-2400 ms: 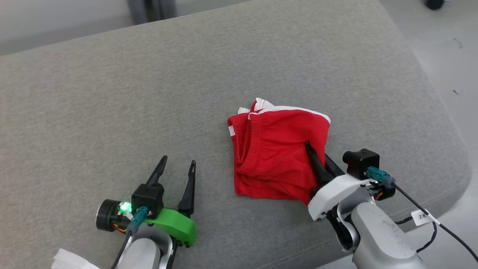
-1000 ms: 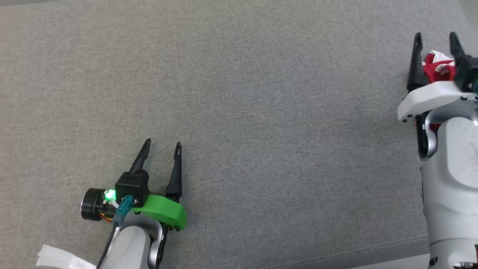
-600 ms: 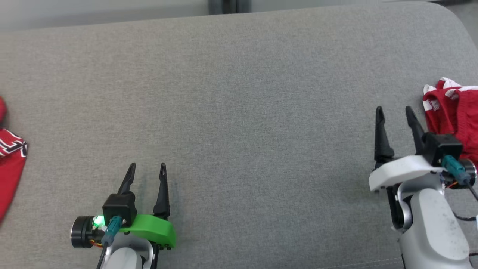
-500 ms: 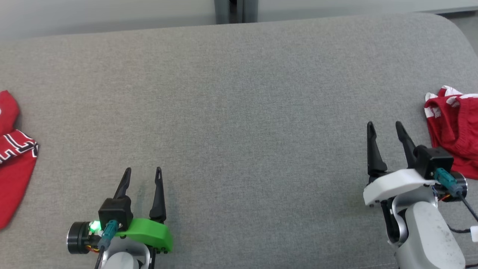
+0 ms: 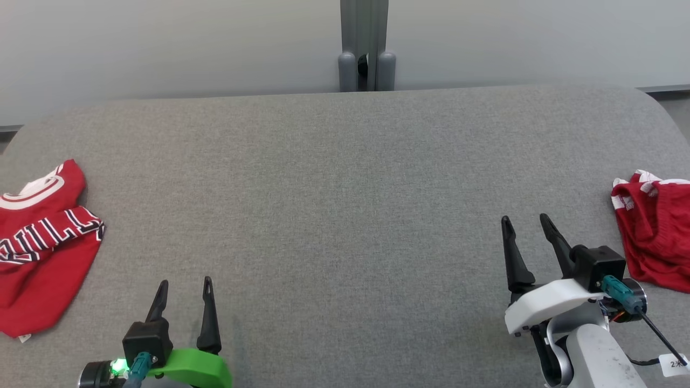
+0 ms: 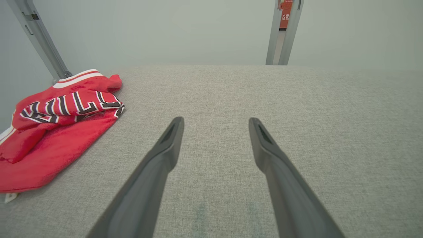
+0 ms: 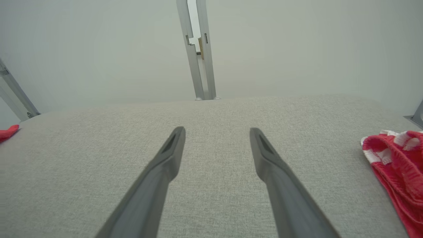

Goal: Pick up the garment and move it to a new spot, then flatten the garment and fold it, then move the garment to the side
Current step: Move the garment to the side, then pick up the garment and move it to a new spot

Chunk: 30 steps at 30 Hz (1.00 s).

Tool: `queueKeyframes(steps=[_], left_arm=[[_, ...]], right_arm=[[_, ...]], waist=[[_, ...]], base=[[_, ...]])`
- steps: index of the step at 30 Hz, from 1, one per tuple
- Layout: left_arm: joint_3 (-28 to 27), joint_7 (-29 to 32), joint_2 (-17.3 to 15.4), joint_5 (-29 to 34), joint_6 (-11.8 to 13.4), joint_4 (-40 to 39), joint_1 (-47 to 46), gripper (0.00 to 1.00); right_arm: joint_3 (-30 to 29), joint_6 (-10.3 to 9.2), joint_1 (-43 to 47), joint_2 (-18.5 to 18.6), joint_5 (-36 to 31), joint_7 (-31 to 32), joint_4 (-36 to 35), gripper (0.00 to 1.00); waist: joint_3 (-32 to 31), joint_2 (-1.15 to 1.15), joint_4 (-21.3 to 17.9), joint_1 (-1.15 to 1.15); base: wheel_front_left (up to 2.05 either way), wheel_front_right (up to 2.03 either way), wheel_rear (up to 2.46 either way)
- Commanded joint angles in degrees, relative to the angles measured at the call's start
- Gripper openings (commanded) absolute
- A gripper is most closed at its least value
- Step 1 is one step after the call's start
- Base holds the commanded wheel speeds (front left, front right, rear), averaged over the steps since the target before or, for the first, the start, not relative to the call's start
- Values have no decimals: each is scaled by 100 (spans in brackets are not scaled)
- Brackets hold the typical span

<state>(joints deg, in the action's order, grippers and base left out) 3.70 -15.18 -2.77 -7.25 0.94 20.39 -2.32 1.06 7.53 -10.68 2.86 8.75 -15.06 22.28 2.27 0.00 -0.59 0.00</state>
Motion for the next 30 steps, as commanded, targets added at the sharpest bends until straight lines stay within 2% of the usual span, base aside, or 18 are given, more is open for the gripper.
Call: queueKeyframes(steps=[1, 14, 18, 24, 30], left_arm=[[-45, 7, -27, 27, -20, -37, 92, 100], [-133, 8, -26, 30, -39, -132, 194, 100], [-140, 8, -28, 63, -31, -70, 171, 100], [-206, 7, -27, 28, 8, -48, 74, 100], [-200, 8, -27, -88, 62, -32, -64, 100]], right_arm=[[18, -9, 97, 14, 7, -14, -32, 100], [207, -9, 227, 12, 54, -15, 26, 100], [429, -9, 190, 14, -79, -15, 75, 100], [607, -9, 82, 15, 3, -15, 92, 100], [787, -9, -20, 17, 9, -15, 114, 100]], waist=[[-92, 0, 34, 0], [-169, 0, 169, 0], [-121, 0, 314, 0], [40, 0, 784, 0], [199, 0, 1555, 0]], base=[[0, 0, 0], [0, 0, 0], [0, 0, 0], [0, 0, 0], [0, 0, 0]])
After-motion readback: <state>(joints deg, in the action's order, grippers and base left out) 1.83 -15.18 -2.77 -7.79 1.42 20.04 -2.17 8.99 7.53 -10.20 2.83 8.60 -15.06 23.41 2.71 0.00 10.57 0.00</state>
